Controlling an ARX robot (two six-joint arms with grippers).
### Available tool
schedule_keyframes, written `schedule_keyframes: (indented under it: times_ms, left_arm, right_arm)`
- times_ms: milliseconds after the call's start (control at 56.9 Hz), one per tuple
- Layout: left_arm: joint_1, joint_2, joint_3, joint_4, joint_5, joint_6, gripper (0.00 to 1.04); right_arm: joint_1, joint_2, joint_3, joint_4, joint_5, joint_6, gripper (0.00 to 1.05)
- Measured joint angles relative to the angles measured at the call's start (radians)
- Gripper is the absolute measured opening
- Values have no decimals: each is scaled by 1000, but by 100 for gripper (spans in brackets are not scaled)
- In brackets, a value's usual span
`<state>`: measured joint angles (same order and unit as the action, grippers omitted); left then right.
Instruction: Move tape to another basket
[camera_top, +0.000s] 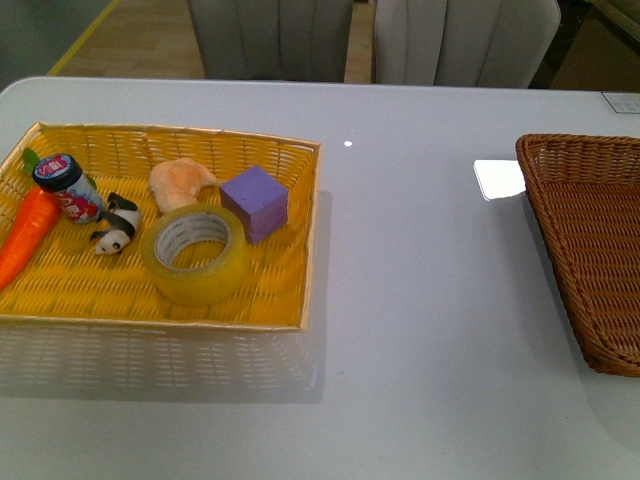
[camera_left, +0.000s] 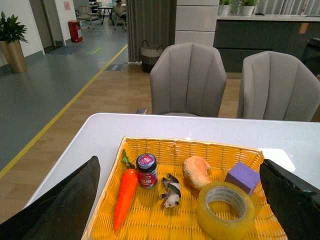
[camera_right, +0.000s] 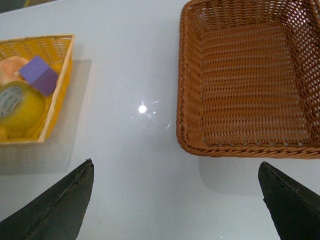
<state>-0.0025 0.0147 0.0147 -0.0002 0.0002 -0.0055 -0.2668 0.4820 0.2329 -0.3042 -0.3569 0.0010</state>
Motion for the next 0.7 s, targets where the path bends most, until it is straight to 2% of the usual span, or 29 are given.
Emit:
schedule_keyframes:
  times_ms: [35,105,263,351,509,703]
  left_arm:
    - [0,0,0,0,0,0,96]
    - [0,0,0,0,0,0,96]
    - [0,0,0,0,0,0,96]
    - [0,0,0,0,0,0,96]
    - [0,0,0,0,0,0,96]
    - [0,0,0,0,0,0,96]
  right_arm:
    - [-62,114,32,76,-30,-17,96]
    - [-124,259,66,198,-37,-51,96]
    - [-203,595,144,485,-5,-134,96]
    - [-220,768,229,502,-34,-132,96]
    - [-206,1009,370,673,59,-223,96]
    - [-223,1288,593,657,103,-286,96]
